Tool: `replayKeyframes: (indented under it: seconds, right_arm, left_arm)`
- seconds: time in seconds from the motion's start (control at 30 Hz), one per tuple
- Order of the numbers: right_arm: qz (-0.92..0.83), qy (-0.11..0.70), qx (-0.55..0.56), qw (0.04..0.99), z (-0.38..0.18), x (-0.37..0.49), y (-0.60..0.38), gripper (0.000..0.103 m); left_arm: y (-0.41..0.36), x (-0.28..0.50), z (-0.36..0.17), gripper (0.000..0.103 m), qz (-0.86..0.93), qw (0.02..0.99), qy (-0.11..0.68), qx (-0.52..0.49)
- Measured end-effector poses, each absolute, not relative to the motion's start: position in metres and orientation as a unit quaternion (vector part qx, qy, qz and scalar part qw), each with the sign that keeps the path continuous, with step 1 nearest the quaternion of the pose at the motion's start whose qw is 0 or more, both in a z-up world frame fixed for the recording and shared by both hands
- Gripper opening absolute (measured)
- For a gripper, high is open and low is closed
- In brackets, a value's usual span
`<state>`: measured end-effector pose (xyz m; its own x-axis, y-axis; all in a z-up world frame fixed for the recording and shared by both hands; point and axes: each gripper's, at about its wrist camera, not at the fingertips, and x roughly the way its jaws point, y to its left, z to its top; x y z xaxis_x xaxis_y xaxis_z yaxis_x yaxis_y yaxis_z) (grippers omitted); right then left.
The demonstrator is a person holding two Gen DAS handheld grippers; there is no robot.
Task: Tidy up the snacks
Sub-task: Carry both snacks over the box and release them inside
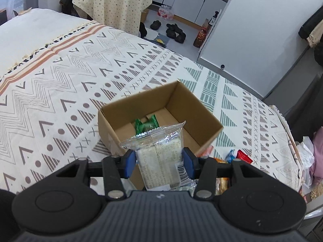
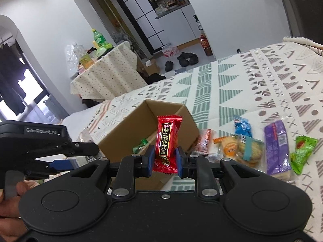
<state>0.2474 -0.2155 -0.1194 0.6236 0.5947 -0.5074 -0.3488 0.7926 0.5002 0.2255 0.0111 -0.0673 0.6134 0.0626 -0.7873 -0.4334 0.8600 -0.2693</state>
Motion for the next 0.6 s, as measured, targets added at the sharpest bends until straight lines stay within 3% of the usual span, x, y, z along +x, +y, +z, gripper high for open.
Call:
replayKeyframes:
  seconds: [0.5, 0.6]
  right_arm:
    - [0.314, 0.335, 0.169, 0.872, -0.117, 0.254, -0.179, 0.022]
    - [0.32, 0.334, 0.174, 0.869, -0.119, 0.261, -0.167, 0.022]
  left_arm:
    - [0.051, 0.254, -0.077, 0.049, 0.151, 0.867, 0.408, -0.245]
    - [0.054, 0.256, -0.079, 0.053, 0.153, 0.868, 0.403, -0.249]
